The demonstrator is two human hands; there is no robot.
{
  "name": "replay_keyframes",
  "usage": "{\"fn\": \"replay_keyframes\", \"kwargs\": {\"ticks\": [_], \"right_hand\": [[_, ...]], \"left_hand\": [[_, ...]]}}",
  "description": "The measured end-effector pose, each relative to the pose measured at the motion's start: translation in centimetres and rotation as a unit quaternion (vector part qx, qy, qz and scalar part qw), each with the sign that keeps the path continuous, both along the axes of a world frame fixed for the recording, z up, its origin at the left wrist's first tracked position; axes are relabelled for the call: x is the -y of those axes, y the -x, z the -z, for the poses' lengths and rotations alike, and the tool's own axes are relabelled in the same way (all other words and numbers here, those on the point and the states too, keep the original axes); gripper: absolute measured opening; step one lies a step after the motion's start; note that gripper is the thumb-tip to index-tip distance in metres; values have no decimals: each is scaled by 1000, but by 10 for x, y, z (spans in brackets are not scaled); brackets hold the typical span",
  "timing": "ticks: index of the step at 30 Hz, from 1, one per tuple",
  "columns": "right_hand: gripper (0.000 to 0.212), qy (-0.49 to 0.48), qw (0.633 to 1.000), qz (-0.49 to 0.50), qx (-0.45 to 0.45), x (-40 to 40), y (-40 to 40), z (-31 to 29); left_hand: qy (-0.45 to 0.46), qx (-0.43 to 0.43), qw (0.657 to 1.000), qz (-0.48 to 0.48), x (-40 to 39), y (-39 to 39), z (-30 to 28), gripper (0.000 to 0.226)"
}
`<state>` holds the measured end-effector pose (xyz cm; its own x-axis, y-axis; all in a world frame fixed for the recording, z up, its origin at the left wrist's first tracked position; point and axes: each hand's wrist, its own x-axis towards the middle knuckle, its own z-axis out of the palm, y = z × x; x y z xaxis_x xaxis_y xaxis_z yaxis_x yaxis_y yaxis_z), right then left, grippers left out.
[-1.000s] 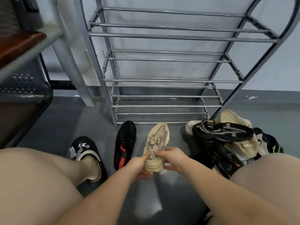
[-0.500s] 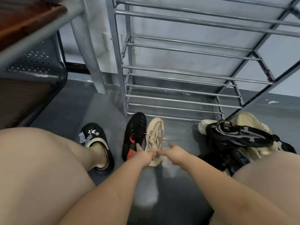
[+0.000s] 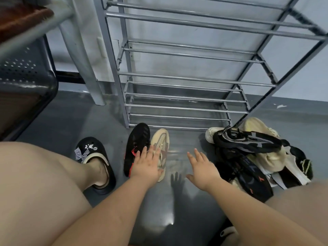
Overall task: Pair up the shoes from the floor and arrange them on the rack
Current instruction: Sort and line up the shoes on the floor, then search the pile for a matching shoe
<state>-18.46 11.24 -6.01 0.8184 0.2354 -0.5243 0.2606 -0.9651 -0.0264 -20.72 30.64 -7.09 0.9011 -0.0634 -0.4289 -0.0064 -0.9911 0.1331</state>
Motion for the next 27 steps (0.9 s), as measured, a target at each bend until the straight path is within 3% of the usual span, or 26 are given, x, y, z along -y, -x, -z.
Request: {"fn": "replay_keyframes", "kwargs": {"ticks": [12, 18, 27], "right_hand": [[80, -30, 995, 83, 45, 61, 8, -19], [79, -1, 990, 115, 80, 107, -20, -42], [72, 66, 988, 105, 94, 194, -70, -77]], "left_hand": [[1, -12, 993, 115, 63, 2, -3, 72], [-10, 37, 983, 182, 91, -18, -15, 70], [17, 33, 977, 211, 141, -67, -23, 71]]}}
